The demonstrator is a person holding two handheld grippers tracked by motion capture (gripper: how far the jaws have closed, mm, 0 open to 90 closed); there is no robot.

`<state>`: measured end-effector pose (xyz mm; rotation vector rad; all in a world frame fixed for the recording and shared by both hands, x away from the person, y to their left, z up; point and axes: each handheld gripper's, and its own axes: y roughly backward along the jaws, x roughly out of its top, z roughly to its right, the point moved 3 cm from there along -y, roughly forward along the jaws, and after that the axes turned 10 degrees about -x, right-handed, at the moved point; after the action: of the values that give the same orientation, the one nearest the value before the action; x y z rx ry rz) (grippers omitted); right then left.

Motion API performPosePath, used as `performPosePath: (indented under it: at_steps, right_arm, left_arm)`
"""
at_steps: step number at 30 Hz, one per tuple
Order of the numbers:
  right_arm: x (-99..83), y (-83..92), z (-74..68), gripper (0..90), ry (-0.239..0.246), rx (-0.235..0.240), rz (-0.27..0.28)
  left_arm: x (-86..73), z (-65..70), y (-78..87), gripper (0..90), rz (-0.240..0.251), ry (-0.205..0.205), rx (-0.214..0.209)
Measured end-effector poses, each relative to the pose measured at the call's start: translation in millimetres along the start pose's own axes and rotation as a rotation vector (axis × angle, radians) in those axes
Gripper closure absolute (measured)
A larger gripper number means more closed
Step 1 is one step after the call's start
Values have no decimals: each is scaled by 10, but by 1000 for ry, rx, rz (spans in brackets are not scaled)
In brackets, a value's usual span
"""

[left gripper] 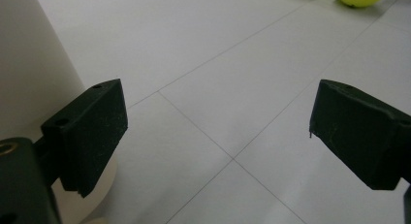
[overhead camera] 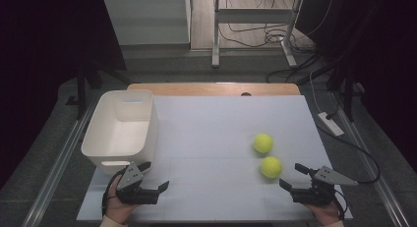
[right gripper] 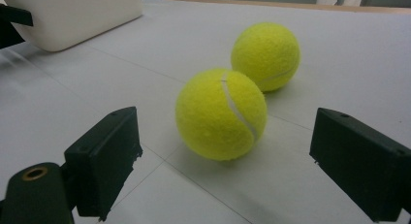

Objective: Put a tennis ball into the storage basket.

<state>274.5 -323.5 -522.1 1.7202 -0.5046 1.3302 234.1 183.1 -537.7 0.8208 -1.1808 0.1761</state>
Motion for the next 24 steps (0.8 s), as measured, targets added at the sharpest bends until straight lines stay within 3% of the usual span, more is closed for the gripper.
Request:
performPosePath:
  at_steps: [24]
  right_arm:
    - [20, -4, -11, 111, 2, 3, 3]
  left_arm:
    - [41, 36, -33, 76, -3, -3, 1]
